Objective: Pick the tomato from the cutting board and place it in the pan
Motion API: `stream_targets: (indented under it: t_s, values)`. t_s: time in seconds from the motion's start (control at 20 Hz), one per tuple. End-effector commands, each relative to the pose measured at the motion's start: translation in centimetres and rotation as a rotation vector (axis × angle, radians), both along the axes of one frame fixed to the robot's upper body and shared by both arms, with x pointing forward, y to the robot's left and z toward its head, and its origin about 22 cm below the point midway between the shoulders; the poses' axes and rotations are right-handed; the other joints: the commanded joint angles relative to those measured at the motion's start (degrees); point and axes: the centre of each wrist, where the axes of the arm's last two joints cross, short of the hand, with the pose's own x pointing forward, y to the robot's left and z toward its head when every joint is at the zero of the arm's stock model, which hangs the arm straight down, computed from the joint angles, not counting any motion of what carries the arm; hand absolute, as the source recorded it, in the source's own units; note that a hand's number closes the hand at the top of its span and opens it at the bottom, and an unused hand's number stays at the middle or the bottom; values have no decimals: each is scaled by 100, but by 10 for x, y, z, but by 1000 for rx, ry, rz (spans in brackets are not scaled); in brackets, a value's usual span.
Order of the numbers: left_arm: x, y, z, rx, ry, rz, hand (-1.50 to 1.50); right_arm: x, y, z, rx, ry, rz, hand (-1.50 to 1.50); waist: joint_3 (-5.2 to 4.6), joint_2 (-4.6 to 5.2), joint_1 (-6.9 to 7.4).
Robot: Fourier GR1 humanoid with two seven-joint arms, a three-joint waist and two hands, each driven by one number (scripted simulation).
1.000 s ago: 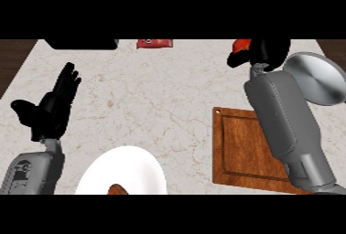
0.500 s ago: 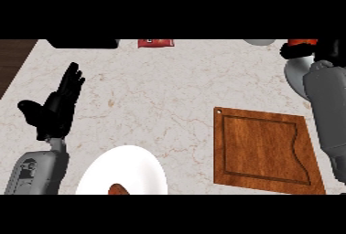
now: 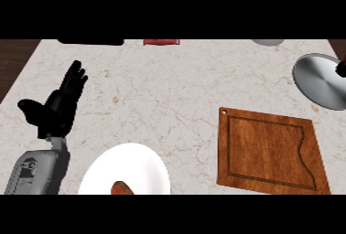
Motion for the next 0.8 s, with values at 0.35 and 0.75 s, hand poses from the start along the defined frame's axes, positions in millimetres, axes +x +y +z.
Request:
stream_targets:
  t_s: [0.35, 0.75]
  values:
    - [7, -15, 9, -13, -26, -8, 0, -50, -61, -45, -16, 24, -82, 150, 42, 121, 132]
    - [2, -12, 4, -5, -21, -27, 0, -46, -55, -55, 428, 56, 60, -150, 59, 117, 200]
